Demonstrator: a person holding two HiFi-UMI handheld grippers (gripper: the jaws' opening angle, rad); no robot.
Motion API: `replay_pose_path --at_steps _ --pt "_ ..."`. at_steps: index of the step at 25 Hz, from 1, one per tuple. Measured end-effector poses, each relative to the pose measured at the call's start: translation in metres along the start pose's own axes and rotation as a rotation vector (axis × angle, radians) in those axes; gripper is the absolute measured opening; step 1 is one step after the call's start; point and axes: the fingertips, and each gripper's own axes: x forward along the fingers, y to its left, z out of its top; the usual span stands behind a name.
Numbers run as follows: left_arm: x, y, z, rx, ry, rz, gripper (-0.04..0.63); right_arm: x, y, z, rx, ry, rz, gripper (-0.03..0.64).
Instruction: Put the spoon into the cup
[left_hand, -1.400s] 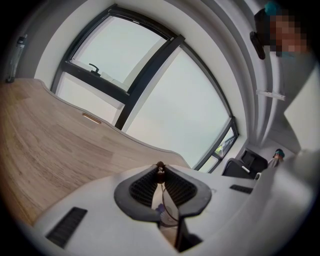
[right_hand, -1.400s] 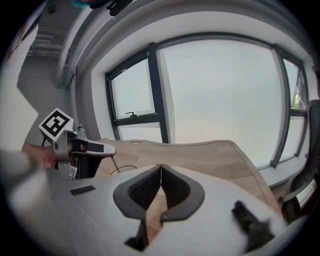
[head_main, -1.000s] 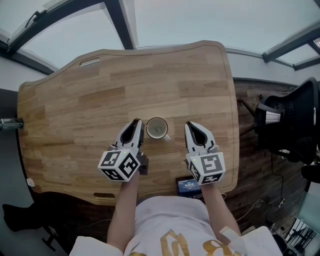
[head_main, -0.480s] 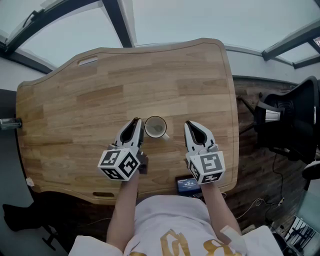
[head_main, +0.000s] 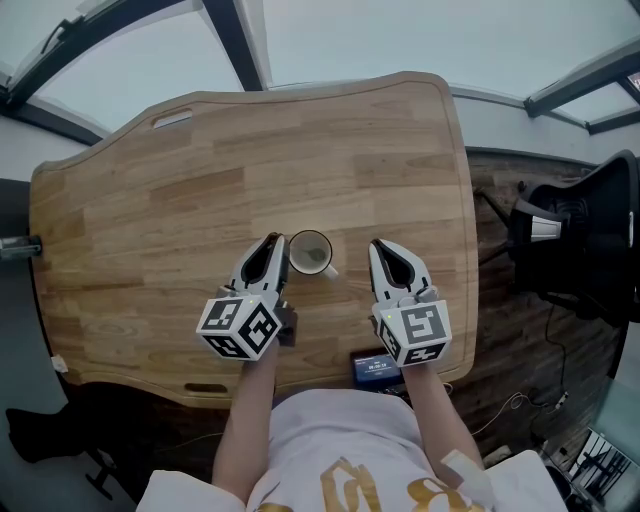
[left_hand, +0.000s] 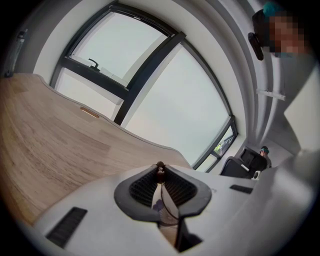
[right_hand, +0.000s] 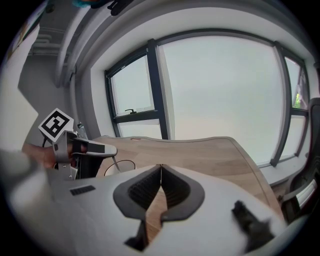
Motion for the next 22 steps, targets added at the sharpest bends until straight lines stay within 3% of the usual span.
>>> replay_pose_path --at_steps 22 --pt "0.0082 -0.0047 -0.0029 0.091 0.031 0.03 0.051 0.0052 0.0001 -0.0027 0.005 0.008 0.003 0.031"
